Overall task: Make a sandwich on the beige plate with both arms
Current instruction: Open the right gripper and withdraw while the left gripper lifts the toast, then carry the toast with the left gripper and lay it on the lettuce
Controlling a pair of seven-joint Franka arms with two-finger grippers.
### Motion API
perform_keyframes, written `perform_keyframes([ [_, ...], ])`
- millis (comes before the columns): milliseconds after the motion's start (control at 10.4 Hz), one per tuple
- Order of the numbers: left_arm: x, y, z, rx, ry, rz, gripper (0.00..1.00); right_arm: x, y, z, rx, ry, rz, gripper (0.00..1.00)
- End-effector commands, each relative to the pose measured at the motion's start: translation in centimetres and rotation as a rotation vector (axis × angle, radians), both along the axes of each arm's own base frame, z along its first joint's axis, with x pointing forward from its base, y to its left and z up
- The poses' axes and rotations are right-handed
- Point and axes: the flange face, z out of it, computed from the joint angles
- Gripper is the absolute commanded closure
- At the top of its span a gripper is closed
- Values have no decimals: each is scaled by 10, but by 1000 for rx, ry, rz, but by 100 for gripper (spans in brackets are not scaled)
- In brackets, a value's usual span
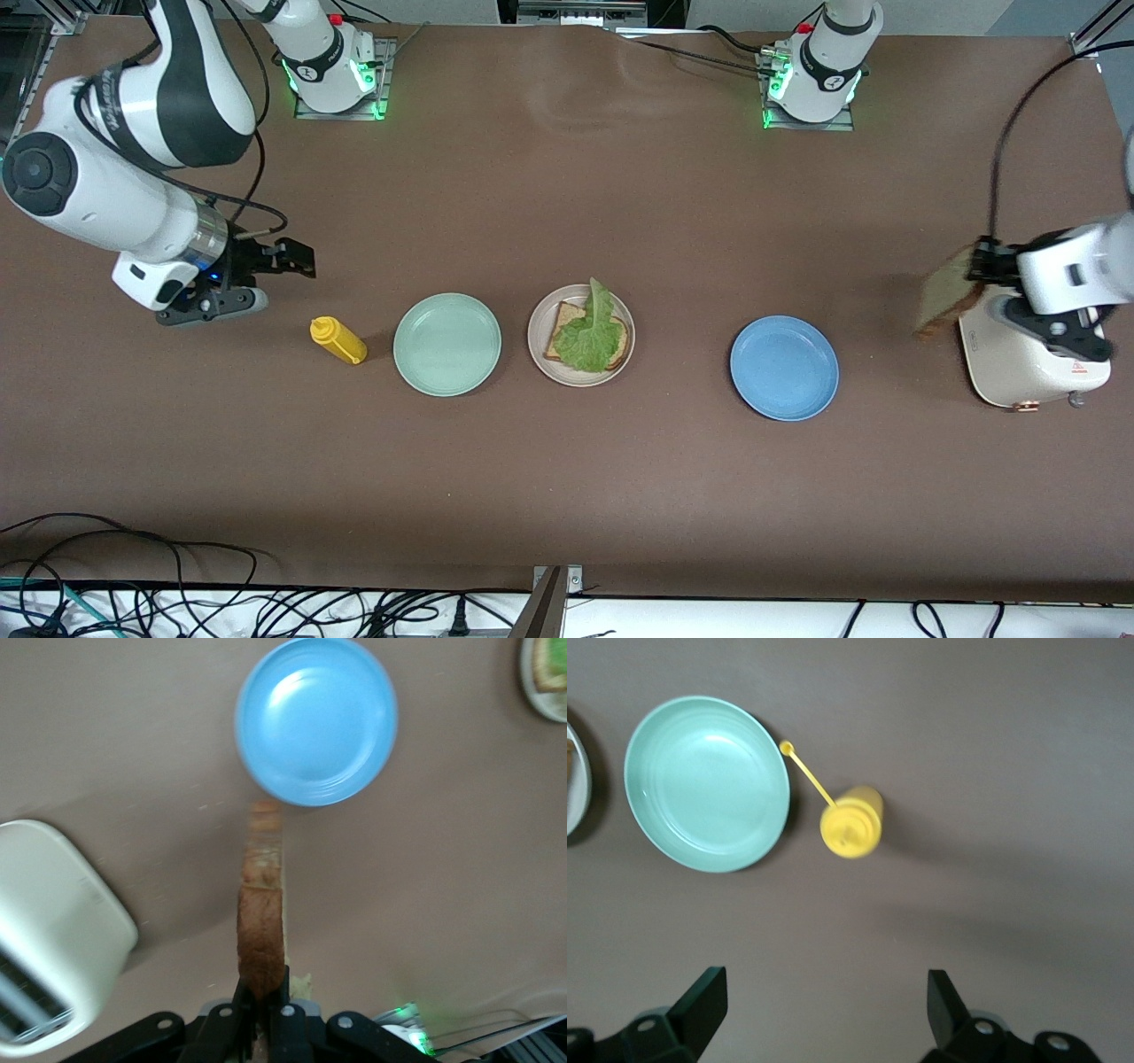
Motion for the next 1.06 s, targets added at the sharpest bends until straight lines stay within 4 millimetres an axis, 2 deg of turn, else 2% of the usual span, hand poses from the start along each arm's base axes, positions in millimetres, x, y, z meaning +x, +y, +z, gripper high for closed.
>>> perform_keyframes([
  [0, 7, -79, -45, -147, 118, 44, 100, -3, -11, 33, -84, 94, -103, 0],
  [96, 12, -126, -78, -198, 153, 45, 100, -7, -12, 35, -129, 106, -97, 0],
  [192, 19, -168, -102, -259, 142, 72, 100, -11, -15, 38, -141, 124, -108, 0],
  [288, 23, -205, -141, -315, 167, 113, 100, -13, -14, 38, -149, 137, -107, 0],
  [384, 28, -231, -170, -400, 190, 194, 100, -19, -9, 49, -164, 114, -114, 0],
  [480, 27, -258, -187, -483, 214, 236, 100, -26, -7, 60, -167, 96, -123, 0],
  [576, 31, -274, -186, -567, 201, 282, 100, -37, -9, 68, -168, 85, -129, 0],
  [769, 35, -284, -178, -696, 234, 363, 100, -49, -16, 64, -170, 78, -141, 0],
  [865, 28, -300, -181, -736, 260, 354, 100, -47, -23, 63, -168, 73, -154, 0],
  [961, 24, -309, -202, -774, 290, 343, 100, -48, -25, 64, -168, 78, -156, 0],
])
